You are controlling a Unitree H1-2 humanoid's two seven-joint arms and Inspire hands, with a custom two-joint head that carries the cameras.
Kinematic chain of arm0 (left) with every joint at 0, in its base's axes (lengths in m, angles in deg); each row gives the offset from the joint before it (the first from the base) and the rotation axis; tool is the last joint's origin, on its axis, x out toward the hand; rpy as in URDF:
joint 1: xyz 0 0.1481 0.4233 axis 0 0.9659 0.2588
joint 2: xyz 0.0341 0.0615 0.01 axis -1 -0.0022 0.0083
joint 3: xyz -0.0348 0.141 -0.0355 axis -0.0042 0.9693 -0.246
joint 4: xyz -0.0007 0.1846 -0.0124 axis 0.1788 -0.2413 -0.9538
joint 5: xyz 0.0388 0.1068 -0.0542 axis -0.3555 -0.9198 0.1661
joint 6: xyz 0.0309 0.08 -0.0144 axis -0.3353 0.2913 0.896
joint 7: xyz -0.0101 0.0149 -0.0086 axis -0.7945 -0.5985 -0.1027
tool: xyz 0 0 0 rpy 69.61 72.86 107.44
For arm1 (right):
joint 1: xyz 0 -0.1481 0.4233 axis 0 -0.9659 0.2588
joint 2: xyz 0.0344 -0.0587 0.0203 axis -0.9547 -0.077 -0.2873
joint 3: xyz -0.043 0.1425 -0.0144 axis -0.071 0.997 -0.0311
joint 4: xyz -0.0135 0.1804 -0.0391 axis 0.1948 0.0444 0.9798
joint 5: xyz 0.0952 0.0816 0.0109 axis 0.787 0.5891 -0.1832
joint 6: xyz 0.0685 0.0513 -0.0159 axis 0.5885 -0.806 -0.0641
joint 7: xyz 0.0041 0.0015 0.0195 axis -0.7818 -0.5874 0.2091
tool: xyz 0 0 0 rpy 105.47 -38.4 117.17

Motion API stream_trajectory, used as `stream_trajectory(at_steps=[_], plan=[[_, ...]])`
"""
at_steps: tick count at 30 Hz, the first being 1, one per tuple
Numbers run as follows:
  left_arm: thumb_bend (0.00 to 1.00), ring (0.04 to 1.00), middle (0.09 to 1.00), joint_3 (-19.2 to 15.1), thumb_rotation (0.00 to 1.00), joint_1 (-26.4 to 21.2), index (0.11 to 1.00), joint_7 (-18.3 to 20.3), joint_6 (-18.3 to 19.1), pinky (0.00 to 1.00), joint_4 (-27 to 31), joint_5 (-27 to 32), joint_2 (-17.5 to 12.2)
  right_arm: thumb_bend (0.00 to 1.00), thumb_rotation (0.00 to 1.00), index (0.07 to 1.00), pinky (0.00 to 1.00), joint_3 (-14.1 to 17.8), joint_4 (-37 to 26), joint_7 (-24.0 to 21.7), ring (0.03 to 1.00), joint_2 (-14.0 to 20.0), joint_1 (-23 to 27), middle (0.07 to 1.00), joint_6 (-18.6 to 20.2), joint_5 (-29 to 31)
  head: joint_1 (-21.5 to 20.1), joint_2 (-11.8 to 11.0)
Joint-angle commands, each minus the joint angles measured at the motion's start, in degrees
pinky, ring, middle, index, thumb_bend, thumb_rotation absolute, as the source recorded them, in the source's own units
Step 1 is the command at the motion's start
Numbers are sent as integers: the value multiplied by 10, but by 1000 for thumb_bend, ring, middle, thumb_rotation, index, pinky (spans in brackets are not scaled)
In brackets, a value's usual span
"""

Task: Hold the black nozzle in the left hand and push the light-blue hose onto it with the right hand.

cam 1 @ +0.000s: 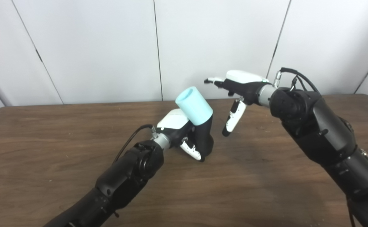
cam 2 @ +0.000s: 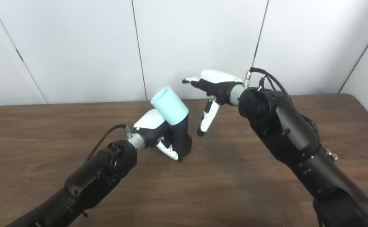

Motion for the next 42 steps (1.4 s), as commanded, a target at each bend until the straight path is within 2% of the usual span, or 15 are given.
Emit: stream_trajectory(at_steps=[1, 3, 8, 13, 16, 17, 18, 21, 24, 31, 35, 42], plan=[[525, 498, 500, 45, 0, 58, 480, 92, 13, 516, -49, -27, -17, 1000, 339, 1000, 899, 23, -22, 32, 1000, 4, 38, 1000, -16, -9, -1, 0], [525, 497, 500, 44, 0, 58, 480, 94, 13, 516, -48, -25, -17, 1000, 379, 1000, 940, 27, -24, 37, 1000, 0, 37, 1000, -17, -10, -1, 0], [527, 485, 485, 46, 0, 56, 483, 98, 12, 506, -50, -24, -17, 1000, 379, 1000, 994, 32, -36, 52, 1000, -4, 32, 1000, -24, -15, -1, 0], [526, 490, 489, 47, 0, 54, 482, 99, 11, 507, -51, -25, -17, 1000, 385, 1000, 1000, 36, -49, 49, 1000, -3, 35, 1000, -35, -4, 2, 2], [524, 524, 511, 48, 0, 52, 476, 97, 9, 546, -59, -27, -15, 1000, 415, 1000, 1000, 39, -61, 41, 1000, -1, 38, 1000, -47, 15, 0, 1], [523, 529, 513, 48, 0, 52, 475, 97, 9, 551, -59, -27, -15, 1000, 455, 1000, 1000, 40, -64, 38, 1000, 0, 38, 1000, -52, 22, 0, 1], [523, 529, 514, 48, 0, 51, 475, 97, 10, 554, -59, -26, -14, 1000, 559, 1000, 1000, 41, -66, 36, 1000, 1, 37, 1000, -56, 29, 1, 1], [525, 515, 505, 48, 0, 51, 478, 95, 8, 552, -61, -26, -12, 1000, 771, 1000, 1000, 42, -71, 27, 1000, 2, 40, 1000, -71, 50, 1, -1], [525, 512, 500, 47, 0, 51, 480, 92, 8, 551, -62, -27, -12, 1000, 822, 1000, 1000, 39, -78, 19, 1000, 4, 44, 1000, -83, 64, 3, -2], [527, 488, 485, 44, 0, 51, 483, 89, 6, 515, -62, -25, -13, 1000, 842, 1000, 1000, 32, -89, 13, 1000, 6, 47, 1000, -125, 77, 7, -1], [525, 516, 506, 44, 0, 53, 476, 87, 7, 558, -61, -26, -12, 1000, 815, 1000, 1000, 33, -88, 12, 1000, 2, 45, 1000, -153, 90, 8, 0], [525, 502, 500, 42, 0, 55, 477, 84, 7, 554, -61, -25, -11, 1000, 809, 1000, 1000, 31, -84, -3, 1000, -5, 48, 1000, -158, 103, 10, 1]])
